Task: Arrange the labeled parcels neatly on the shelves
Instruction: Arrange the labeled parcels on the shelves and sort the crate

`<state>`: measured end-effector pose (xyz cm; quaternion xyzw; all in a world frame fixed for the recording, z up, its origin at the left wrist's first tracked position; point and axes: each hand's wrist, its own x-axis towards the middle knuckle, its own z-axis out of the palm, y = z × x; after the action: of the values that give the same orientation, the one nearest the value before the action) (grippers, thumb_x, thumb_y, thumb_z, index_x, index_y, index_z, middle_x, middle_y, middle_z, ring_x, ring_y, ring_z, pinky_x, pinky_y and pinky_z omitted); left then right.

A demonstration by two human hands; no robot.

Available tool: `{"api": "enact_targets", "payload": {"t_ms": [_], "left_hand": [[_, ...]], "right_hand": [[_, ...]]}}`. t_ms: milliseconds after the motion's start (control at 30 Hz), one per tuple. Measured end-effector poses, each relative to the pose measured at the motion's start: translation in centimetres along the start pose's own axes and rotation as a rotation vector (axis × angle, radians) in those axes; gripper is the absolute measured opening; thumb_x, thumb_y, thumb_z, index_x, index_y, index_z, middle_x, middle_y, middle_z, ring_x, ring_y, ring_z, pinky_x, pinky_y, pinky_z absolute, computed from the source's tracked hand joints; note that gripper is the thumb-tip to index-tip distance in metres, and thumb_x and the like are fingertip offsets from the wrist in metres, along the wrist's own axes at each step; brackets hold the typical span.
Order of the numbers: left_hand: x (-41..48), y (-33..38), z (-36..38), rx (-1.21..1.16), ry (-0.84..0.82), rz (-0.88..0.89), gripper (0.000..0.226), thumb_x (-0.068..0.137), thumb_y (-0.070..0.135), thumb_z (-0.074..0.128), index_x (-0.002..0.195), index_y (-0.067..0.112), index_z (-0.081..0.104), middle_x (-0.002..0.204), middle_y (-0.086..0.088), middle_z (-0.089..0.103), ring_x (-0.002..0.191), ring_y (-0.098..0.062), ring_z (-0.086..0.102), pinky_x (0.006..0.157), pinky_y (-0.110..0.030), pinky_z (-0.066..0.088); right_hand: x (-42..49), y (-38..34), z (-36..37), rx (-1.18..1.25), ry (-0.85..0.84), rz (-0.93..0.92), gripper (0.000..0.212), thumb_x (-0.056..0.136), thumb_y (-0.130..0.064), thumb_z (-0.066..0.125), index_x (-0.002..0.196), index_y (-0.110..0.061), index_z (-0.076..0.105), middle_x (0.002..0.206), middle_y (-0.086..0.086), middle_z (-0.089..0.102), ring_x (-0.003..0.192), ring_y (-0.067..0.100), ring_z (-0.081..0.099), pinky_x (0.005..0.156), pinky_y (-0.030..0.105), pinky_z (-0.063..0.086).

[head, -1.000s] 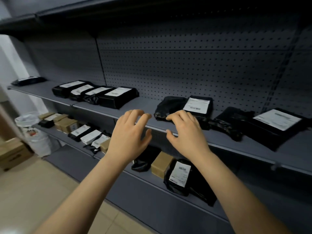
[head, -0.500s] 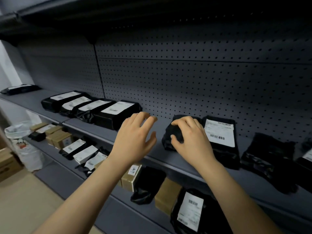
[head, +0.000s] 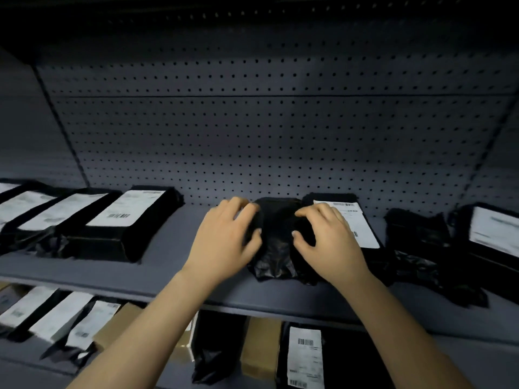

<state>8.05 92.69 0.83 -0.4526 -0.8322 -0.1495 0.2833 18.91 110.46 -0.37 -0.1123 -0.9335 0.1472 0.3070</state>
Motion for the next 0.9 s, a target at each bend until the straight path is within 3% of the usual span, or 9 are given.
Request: {"api": "enact_targets", "payload": {"t_ms": [100, 167, 233, 300, 400, 533, 700, 800, 900], "left_hand": [[0.3, -1.1, 1.7, -0.082, -0.096, 0.057, 0.043, 0.090, 0.045, 0.045, 0.114, 0.013, 0.061, 0.109, -0.005, 0.061, 0.092, -0.028, 0.058, 0.075, -0.040, 0.050], [0.4, -1.5, 2.9, -0.159, -0.210, 0.072, 0.060, 0.089, 0.059, 0.038, 0.128, 0.018, 0.058, 0.128, -0.002, 0.059, 0.113, -0.025, 0.057, 0.091, -0.040, 0.050], [0.2, -2.0, 4.2, -0.213, -0.338, 0.082, 0.075, 0.086, 0.071, 0.029, 0.143, 0.025, 0.045, 0.149, 0.002, 0.043, 0.135, -0.018, 0.041, 0.109, -0.036, 0.037], [-0.2, -2.4, 5.4, -0.239, -0.416, 0.105, 0.072, 0.089, 0.071, 0.035, 0.148, 0.029, 0.037, 0.157, 0.005, 0.030, 0.144, -0.013, 0.025, 0.114, -0.031, 0.025], [-0.6, -2.9, 6.2, -0.279, -0.436, 0.108, 0.064, 0.094, 0.060, 0.043, 0.150, 0.031, 0.033, 0.159, 0.008, 0.024, 0.147, -0.008, 0.016, 0.114, -0.027, 0.021], [-1.1, -3.9, 6.3, -0.297, -0.401, 0.125, 0.061, 0.095, 0.056, 0.046, 0.148, 0.029, 0.035, 0.158, 0.008, 0.026, 0.146, -0.008, 0.017, 0.114, -0.026, 0.022], [-3.1, -6.6, 5.6, -0.349, -0.375, 0.092, 0.058, 0.093, 0.055, 0.051, 0.145, 0.029, 0.041, 0.157, 0.010, 0.029, 0.145, -0.007, 0.022, 0.113, -0.025, 0.027], [-4.4, -8.1, 4.9, -0.397, -0.353, 0.063, 0.058, 0.092, 0.054, 0.055, 0.143, 0.029, 0.045, 0.155, 0.011, 0.031, 0.144, -0.005, 0.025, 0.113, -0.024, 0.029], [-5.4, -8.5, 4.3, -0.478, -0.369, 0.022, 0.058, 0.092, 0.052, 0.054, 0.145, 0.033, 0.039, 0.156, 0.015, 0.025, 0.143, -0.002, 0.024, 0.112, -0.020, 0.028]], "right_hand": [[-0.4, -0.3, 0.4, -0.068, 0.003, 0.071, 0.031, 0.089, -0.029, 0.064, 0.118, -0.019, 0.061, 0.115, -0.004, 0.058, 0.112, 0.017, 0.050, 0.095, 0.029, 0.037], [-0.8, -0.6, 0.9, -0.114, -0.007, 0.109, 0.032, 0.090, -0.033, 0.063, 0.119, -0.020, 0.061, 0.116, -0.005, 0.059, 0.114, 0.018, 0.049, 0.096, 0.031, 0.038], [-1.2, -1.0, 1.5, -0.156, -0.022, 0.142, 0.033, 0.090, -0.036, 0.062, 0.119, -0.020, 0.062, 0.116, -0.005, 0.060, 0.114, 0.019, 0.048, 0.098, 0.032, 0.037], [-1.8, -1.3, 2.2, -0.203, -0.030, 0.154, 0.032, 0.090, -0.036, 0.062, 0.117, -0.019, 0.064, 0.113, -0.003, 0.062, 0.112, 0.020, 0.049, 0.099, 0.033, 0.038], [-2.5, -1.7, 3.2, -0.291, -0.031, 0.158, 0.030, 0.087, -0.037, 0.066, 0.110, -0.017, 0.069, 0.105, -0.002, 0.067, 0.112, 0.024, 0.052, 0.100, 0.038, 0.040], [-3.1, -2.5, 4.1, -0.346, -0.062, 0.165, 0.029, 0.085, -0.036, 0.069, 0.105, -0.015, 0.071, 0.103, 0.002, 0.070, 0.123, 0.030, 0.048, 0.105, 0.044, 0.038], [-3.6, -3.5, 5.1, -0.257, -0.066, 0.111, 0.038, 0.087, -0.039, 0.065, 0.117, -0.016, 0.066, 0.113, 0.001, 0.067, 0.129, 0.027, 0.045, 0.112, 0.041, 0.028], [-3.5, -4.4, 5.4, -0.126, -0.122, 0.118, 0.049, 0.091, -0.042, 0.058, 0.133, -0.018, 0.056, 0.129, 0.001, 0.058, 0.128, 0.024, 0.046, 0.115, 0.035, 0.028], [-3.0, -5.4, 5.7, 0.020, -0.234, 0.210, 0.067, 0.095, -0.045, 0.056, 0.151, -0.020, 0.030, 0.146, -0.002, 0.044, 0.137, 0.018, 0.034, 0.111, 0.028, 0.030]]}}
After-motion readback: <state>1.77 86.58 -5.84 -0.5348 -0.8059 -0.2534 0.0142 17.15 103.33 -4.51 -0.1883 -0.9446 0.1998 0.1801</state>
